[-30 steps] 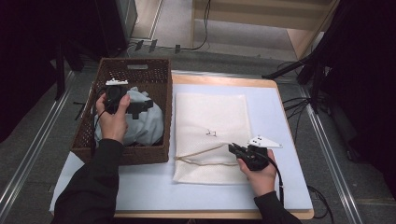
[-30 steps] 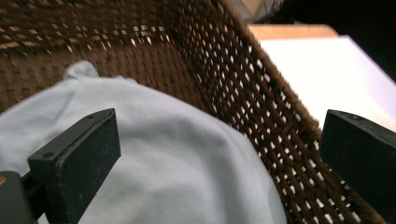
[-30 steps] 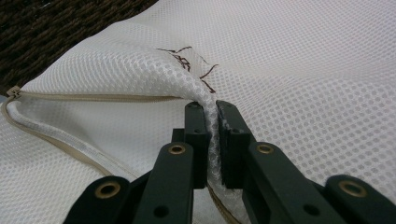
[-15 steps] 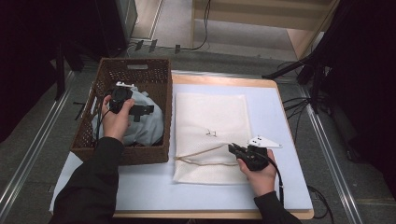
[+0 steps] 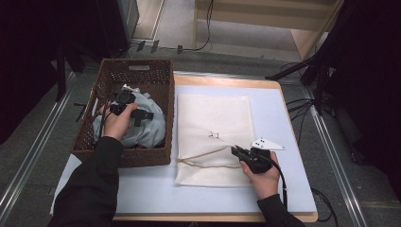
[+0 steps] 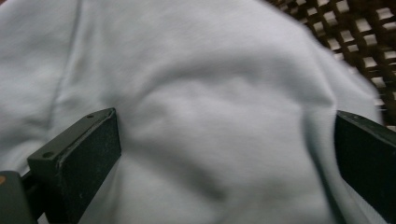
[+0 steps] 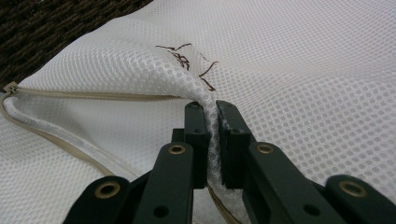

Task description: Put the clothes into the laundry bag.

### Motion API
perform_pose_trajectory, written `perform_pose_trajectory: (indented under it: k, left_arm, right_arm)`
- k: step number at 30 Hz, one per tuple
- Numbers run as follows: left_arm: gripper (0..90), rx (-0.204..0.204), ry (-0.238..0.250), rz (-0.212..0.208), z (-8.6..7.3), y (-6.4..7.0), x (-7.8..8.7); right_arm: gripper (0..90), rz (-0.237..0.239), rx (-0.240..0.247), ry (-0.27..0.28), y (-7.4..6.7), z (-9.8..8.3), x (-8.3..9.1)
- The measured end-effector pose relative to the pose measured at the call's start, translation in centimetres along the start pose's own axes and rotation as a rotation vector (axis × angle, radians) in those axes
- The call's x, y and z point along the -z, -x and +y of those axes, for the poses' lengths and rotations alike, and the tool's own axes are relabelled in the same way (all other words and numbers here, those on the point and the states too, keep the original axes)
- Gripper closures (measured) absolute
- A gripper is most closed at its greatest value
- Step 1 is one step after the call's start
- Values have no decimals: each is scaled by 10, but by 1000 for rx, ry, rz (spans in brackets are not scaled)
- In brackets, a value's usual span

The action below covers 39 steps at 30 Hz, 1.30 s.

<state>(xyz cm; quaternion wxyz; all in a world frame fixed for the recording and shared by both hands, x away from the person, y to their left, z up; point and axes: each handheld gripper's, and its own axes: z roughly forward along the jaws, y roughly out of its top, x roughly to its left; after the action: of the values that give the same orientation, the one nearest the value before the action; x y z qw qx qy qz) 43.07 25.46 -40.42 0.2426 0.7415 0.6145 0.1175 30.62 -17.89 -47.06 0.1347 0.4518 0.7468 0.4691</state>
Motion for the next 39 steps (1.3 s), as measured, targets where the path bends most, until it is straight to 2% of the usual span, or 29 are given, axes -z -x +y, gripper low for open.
perform_pose_trajectory:
  k: [2,7,9,10,11,14,17,19,23,24,25,26,27,28,30,32,35,36,37,39]
  left_arm:
    - [0,21,-11,28,0,-4,-1]
    - [0,88,-45,42,-1,-11,-6]
    - [0,110,-65,75,-1,-12,-9]
    - [0,110,-65,75,-1,-12,-9]
    - [0,124,-85,90,-1,-13,-11]
    - [0,133,-121,81,0,-12,-15]
    - [0,121,-177,52,-1,-8,-23]
    - [0,115,-191,46,-1,-6,-24]
    - [179,84,-204,43,-1,-2,-24]
    - [248,64,-198,30,-2,0,-23]
    - [275,64,-198,30,-2,0,-23]
    - [350,66,-190,26,-1,1,-20]
    - [457,63,-182,6,0,2,-19]
    - [516,53,-181,-4,0,4,-19]
    - [601,36,-175,-28,0,5,-17]
    - [646,38,-166,-91,0,7,-17]
    - [609,45,-145,-205,2,12,-15]
    - [560,45,-145,-205,2,12,-15]
    - [477,43,-135,-232,5,16,-13]
    - [300,45,-125,-219,7,17,-12]
  right_arm:
    - [848,0,0,0,0,0,0]
    - [848,-1,-1,-4,0,0,0]
    - [847,-2,0,-4,0,-1,-1]
    - [847,-2,0,-4,0,-1,-1]
    - [847,-3,1,-2,0,-1,0]
    - [847,-2,0,-3,0,-1,0]
    - [848,-1,1,-4,-1,-1,-1]
    - [847,-2,1,-4,0,-1,-1]
    - [848,-2,0,-4,-1,-1,-1]
    - [847,-2,1,-5,-1,-1,-1]
    - [847,-2,1,-5,-1,-1,-1]
    - [848,-2,3,-7,0,-1,-1]
    - [847,-2,4,-7,0,-1,-1]
    - [847,-2,5,-8,-1,-1,-2]
    - [848,-2,5,-7,-1,-1,-1]
    - [848,-2,4,-7,0,-1,-1]
    - [847,-3,4,-7,-1,-1,-2]
    - [847,-2,5,-7,0,-1,-2]
    - [847,-1,4,-7,0,-2,-2]
    - [847,-2,4,-9,0,-2,-2]
